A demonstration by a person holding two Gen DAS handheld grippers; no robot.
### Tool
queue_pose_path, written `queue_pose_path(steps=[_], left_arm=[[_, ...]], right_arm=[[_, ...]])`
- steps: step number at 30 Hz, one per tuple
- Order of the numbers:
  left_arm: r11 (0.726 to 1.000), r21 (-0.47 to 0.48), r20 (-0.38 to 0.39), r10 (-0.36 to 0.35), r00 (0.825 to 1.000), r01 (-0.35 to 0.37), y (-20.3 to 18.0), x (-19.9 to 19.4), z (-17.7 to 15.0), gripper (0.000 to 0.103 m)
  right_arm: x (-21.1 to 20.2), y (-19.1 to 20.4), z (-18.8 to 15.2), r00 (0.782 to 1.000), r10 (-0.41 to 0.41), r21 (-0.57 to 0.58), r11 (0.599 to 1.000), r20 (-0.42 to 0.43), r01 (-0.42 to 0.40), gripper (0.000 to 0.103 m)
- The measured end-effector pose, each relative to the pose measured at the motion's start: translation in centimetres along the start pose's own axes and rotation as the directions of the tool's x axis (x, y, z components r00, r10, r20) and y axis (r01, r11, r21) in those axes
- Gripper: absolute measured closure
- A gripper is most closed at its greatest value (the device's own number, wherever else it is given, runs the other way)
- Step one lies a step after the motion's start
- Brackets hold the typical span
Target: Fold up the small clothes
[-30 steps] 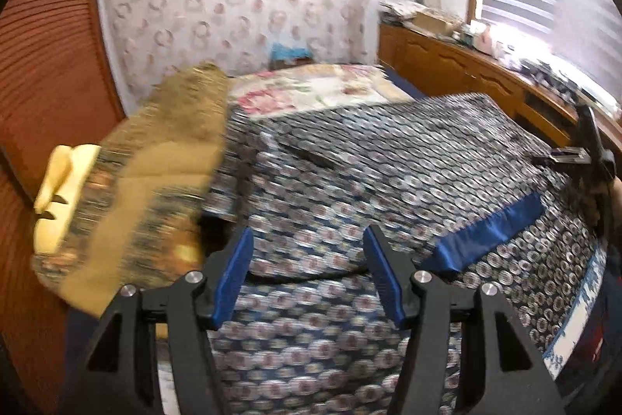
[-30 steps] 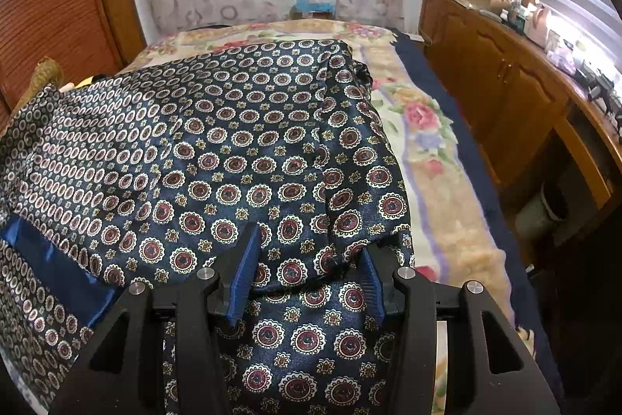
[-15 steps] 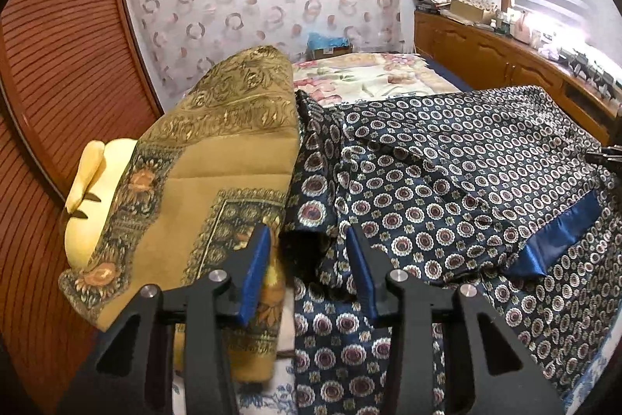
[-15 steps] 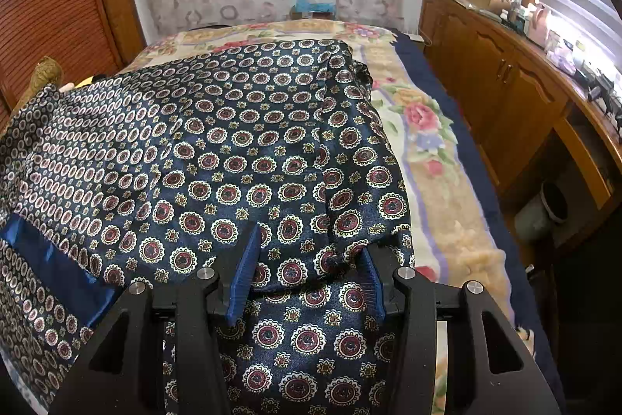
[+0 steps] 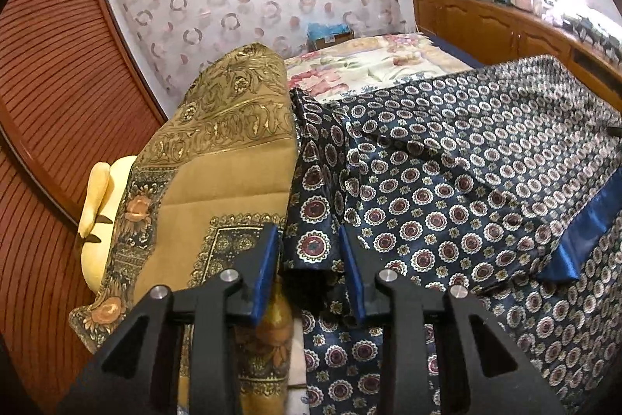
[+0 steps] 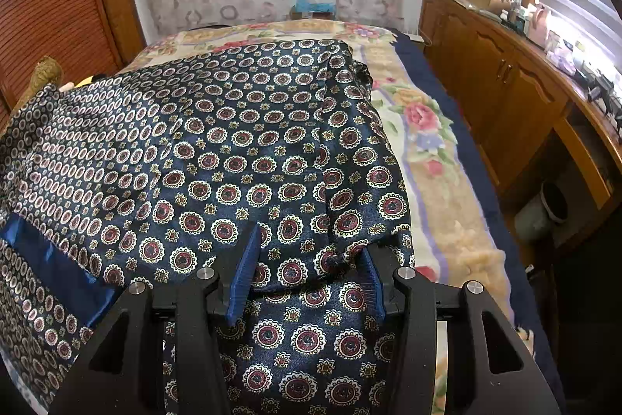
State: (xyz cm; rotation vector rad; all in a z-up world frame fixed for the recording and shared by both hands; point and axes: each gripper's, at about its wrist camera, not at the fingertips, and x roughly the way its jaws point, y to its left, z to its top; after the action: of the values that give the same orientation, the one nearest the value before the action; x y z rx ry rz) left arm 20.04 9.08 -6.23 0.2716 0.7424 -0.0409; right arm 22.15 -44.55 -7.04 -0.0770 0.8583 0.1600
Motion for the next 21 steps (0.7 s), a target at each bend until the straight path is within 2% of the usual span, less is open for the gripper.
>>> queue_pose_path(steps=[1, 3, 8, 9, 10, 11, 13, 16, 21], left_arm=[[1.000, -0.001, 0.003, 0.003, 1.000, -0.003, 0.0, 0.0, 0.0, 0.097], [0.999, -0.022, 0.011, -0.026, 1.000, 0.027, 0.3, -0.4, 0.1, 0.101], [0.996, -0.051, 0.053, -0.068, 0.996, 0.071, 0.2, -2.0, 0.8, 0.102], [0.996, -0.052, 0.059, -0.073, 0.996, 0.076, 0.2, -2.1, 0.9, 0.103], [0.995, -0.055, 0.065, -0.077, 0.995, 0.081, 0.1, -2.4, 1.1, 0.103], [0.994, -0.059, 0.071, -0.085, 0.994, 0.090, 0.1, -2.6, 1.2, 0.103], [0.991, -0.074, 0.091, -0.104, 0.990, 0.111, 0.0, -3.4, 1.4, 0.103], [0.988, -0.080, 0.111, -0.123, 0.986, 0.132, -0.3, -4.4, 1.4, 0.103], [0.984, -0.108, 0.151, -0.128, 0.980, 0.145, -0.6, -6.3, 0.8, 0.103]], right_arm=[[0.0, 0.0, 0.0, 1.000, 0.000, 0.000, 1.000, 0.000, 0.000, 0.055], [0.0, 0.0, 0.0, 1.000, 0.000, 0.000, 1.000, 0.000, 0.000, 0.055], [0.0, 0.1, 0.0, 1.000, -0.001, -0.001, 1.000, 0.000, 0.001, 0.055], [0.0, 0.2, 0.0, 1.000, -0.001, -0.001, 1.000, 0.001, 0.001, 0.058], [-0.2, 0.2, 0.1, 1.000, 0.001, -0.004, 1.000, 0.006, -0.001, 0.065], [-0.3, 0.3, 0.1, 1.000, 0.019, -0.003, 1.000, 0.008, -0.019, 0.077], [-0.4, 0.1, 0.2, 0.998, 0.055, 0.010, 0.998, 0.004, -0.055, 0.089], [-0.7, -0.7, 0.5, 0.995, 0.102, 0.030, 0.994, 0.013, -0.102, 0.101], [-2.5, -0.8, 0.8, 0.991, 0.127, 0.013, 0.992, 0.048, -0.127, 0.102]])
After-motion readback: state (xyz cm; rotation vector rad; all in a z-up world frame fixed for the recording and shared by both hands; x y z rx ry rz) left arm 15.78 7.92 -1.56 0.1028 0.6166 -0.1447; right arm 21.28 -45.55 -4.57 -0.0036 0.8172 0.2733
